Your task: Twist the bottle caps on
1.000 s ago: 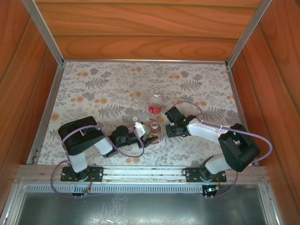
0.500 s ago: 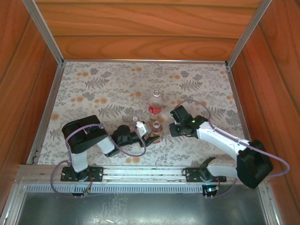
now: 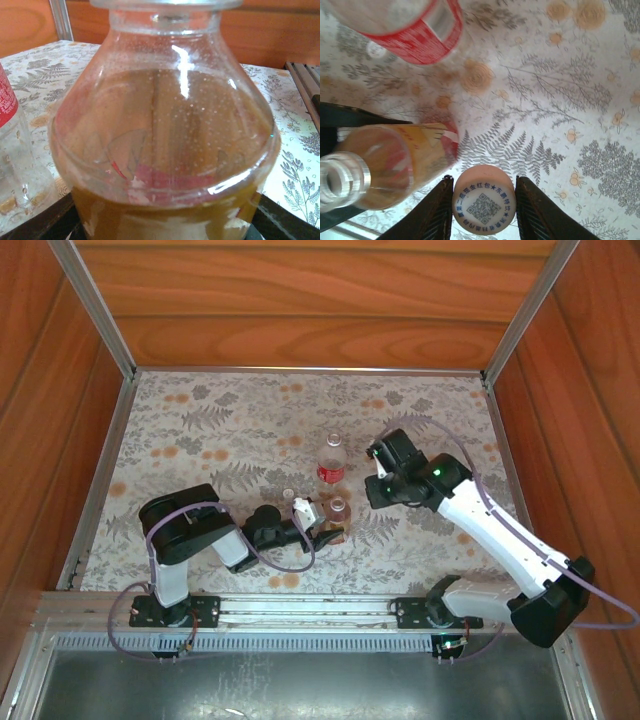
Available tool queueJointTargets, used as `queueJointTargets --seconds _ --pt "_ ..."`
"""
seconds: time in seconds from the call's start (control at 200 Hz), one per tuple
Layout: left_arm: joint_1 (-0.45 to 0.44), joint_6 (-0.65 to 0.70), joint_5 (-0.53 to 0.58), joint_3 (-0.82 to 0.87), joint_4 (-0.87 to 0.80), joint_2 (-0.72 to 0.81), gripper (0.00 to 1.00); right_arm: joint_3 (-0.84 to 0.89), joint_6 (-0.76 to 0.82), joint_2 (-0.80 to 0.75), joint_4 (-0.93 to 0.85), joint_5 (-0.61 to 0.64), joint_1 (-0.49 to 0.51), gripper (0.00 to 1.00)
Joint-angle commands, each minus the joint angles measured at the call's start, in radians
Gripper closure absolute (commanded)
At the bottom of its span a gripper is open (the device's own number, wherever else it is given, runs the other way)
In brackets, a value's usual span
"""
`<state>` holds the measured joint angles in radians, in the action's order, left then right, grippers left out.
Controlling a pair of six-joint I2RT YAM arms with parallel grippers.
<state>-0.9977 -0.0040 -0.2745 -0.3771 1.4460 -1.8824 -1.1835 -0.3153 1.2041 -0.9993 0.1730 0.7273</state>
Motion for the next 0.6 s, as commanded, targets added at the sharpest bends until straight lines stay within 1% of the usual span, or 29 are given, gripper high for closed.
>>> queueJointTargets --seconds 0.0,0.18,0.345,0.54,0.595 --pt "-0.011 0.000 -0.028 -0.005 -0.032 -0.030 0.34 -0.089 0.038 0.047 -0.123 -0.008 0.042 0.61" --pt "-0.011 0.004 -0.028 -0.004 -0.032 -0.039 0.34 -0.231 0.052 0.136 -0.180 0.029 0.138 0.61" --pt "-0.010 0.009 -0.032 -0.005 -0.032 -0.041 0.34 -0.274 0.057 0.203 -0.181 0.022 0.201 0.60" --pt "-0.011 0.007 -0.036 -0.005 -0.032 -0.042 0.34 -0.277 0.051 0.251 -0.153 -0.011 0.221 0.61" --pt "-0.011 0.005 -0.039 -0.006 -0.032 -0.043 0.34 -0.277 0.052 0.255 -0.151 0.005 0.223 0.61"
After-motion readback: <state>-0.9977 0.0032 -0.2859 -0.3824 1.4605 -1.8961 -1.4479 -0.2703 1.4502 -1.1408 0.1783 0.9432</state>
